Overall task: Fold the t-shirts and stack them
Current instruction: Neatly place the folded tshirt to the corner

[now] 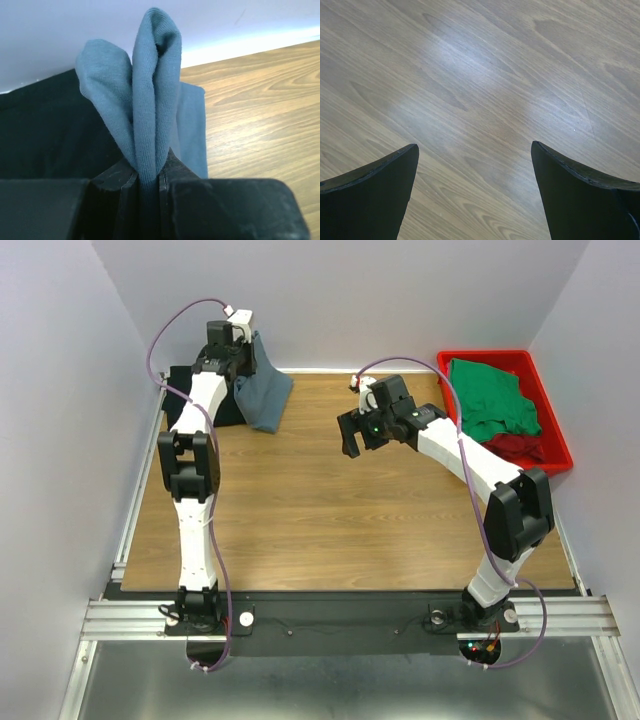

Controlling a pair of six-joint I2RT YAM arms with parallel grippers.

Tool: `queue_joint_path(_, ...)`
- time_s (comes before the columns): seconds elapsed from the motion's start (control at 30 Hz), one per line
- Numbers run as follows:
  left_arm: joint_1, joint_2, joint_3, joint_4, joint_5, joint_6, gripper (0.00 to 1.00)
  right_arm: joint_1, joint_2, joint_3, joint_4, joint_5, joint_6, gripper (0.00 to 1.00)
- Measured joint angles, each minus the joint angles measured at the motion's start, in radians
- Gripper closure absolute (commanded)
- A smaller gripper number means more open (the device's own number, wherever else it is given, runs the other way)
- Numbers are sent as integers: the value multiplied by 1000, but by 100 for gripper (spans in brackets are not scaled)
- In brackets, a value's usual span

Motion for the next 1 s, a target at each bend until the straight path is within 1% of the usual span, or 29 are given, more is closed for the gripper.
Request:
queue_joint_path(0.3, 1, -71, 1, 39, 10, -45, 100, 0, 0, 0, 0, -1, 0, 0)
queue_joint_path(0.57, 15, -81, 2, 55, 8, -60, 100, 0, 1, 0, 0, -1, 0, 0)
queue_joint_path(0.8, 50, -81, 2, 57, 24, -64, 100, 0, 2, 0, 0, -2, 0, 0)
queue_joint_path(1.0, 115, -74, 3, 56, 68, -45, 100, 0, 8, 0, 0, -6, 0, 0)
